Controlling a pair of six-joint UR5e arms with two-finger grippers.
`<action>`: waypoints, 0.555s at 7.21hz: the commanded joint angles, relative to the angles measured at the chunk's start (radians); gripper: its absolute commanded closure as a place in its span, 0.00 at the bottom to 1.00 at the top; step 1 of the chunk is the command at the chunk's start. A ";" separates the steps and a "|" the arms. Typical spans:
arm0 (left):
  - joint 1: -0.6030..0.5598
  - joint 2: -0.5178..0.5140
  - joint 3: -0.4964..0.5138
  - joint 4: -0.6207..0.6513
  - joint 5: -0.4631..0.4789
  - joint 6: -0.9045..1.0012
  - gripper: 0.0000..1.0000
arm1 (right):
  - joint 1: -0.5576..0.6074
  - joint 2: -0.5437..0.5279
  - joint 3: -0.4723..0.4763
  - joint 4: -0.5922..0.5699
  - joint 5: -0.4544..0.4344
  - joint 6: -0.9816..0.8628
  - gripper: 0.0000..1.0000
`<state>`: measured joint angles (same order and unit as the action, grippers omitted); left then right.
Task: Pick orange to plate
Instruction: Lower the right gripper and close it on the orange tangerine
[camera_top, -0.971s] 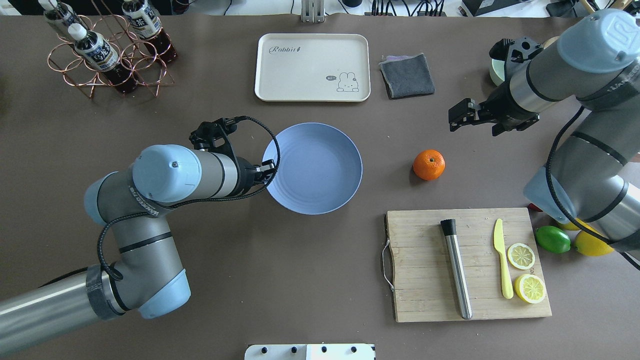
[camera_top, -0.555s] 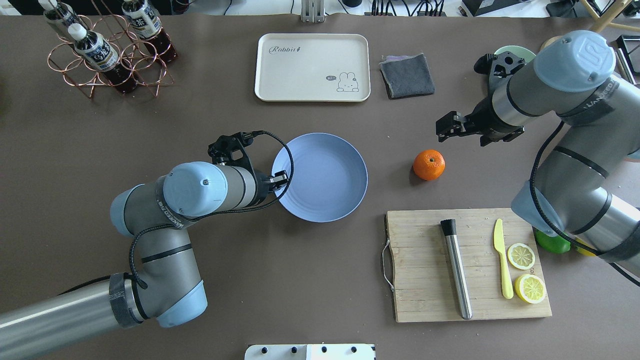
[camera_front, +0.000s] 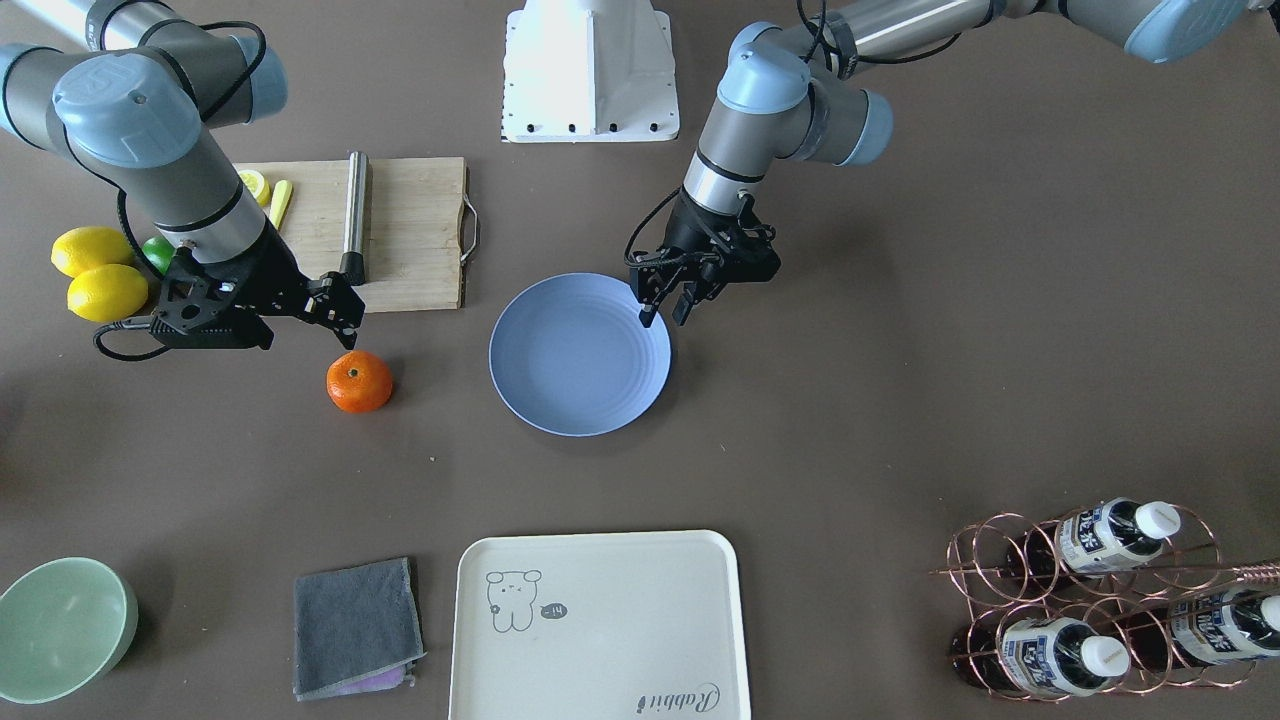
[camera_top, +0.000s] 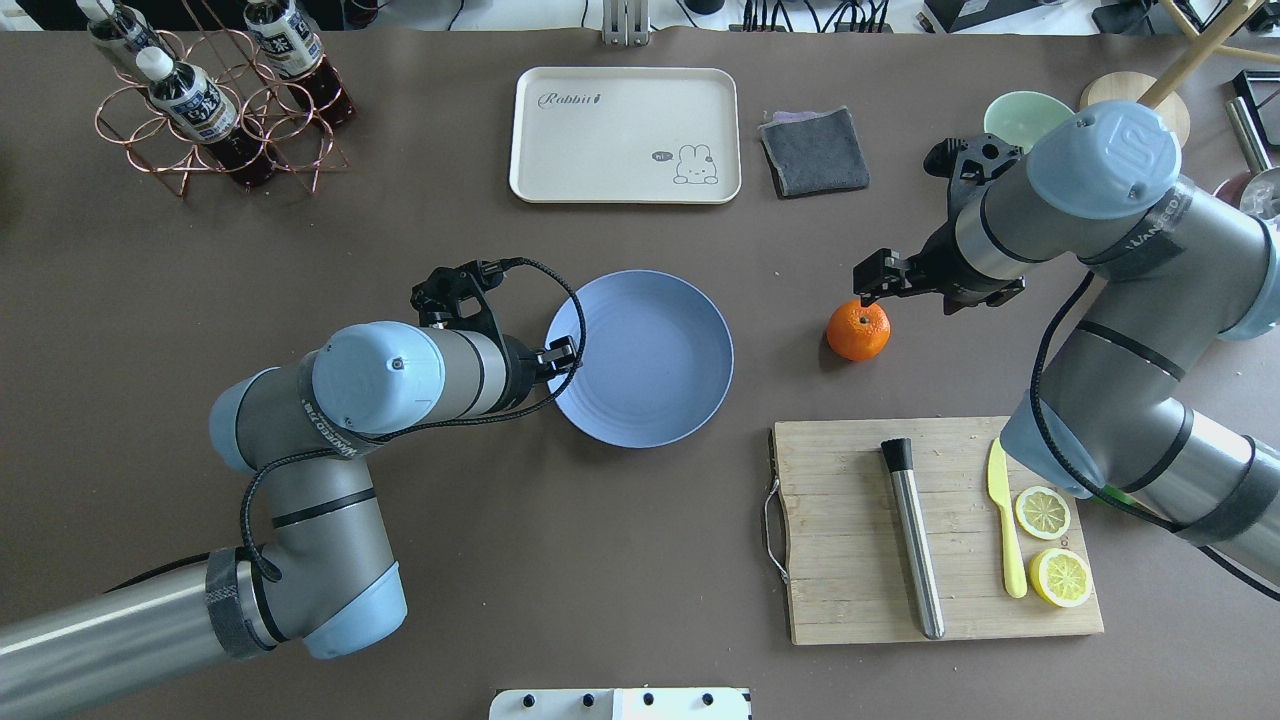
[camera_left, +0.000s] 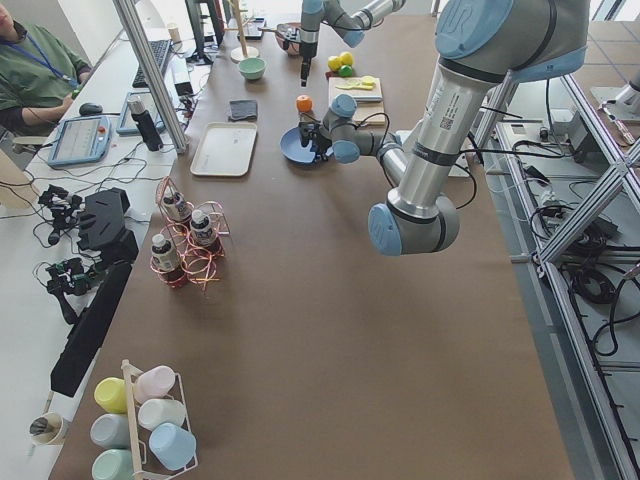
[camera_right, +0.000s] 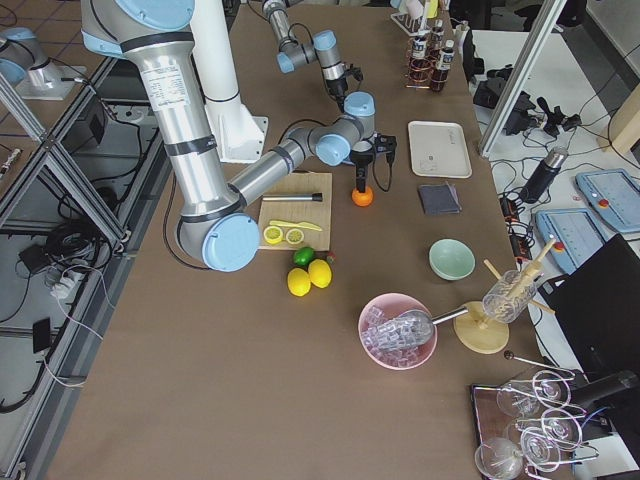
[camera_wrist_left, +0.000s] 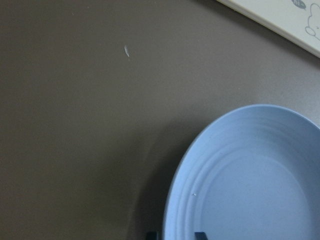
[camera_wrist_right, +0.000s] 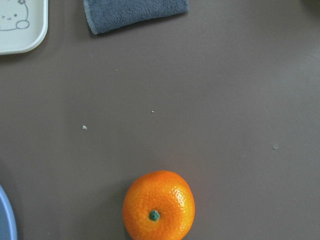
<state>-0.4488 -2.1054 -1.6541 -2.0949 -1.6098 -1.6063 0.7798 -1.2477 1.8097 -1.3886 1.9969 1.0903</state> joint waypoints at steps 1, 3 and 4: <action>-0.016 0.002 -0.010 0.003 -0.001 0.002 0.02 | -0.037 0.040 -0.093 0.049 -0.050 0.000 0.00; -0.022 0.002 -0.010 0.003 -0.004 0.002 0.02 | -0.074 0.050 -0.180 0.124 -0.096 0.000 0.00; -0.024 0.002 -0.010 0.003 -0.004 0.002 0.02 | -0.089 0.050 -0.217 0.144 -0.105 0.000 0.00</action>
<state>-0.4697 -2.1032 -1.6641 -2.0924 -1.6129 -1.6046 0.7117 -1.2003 1.6437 -1.2779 1.9118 1.0907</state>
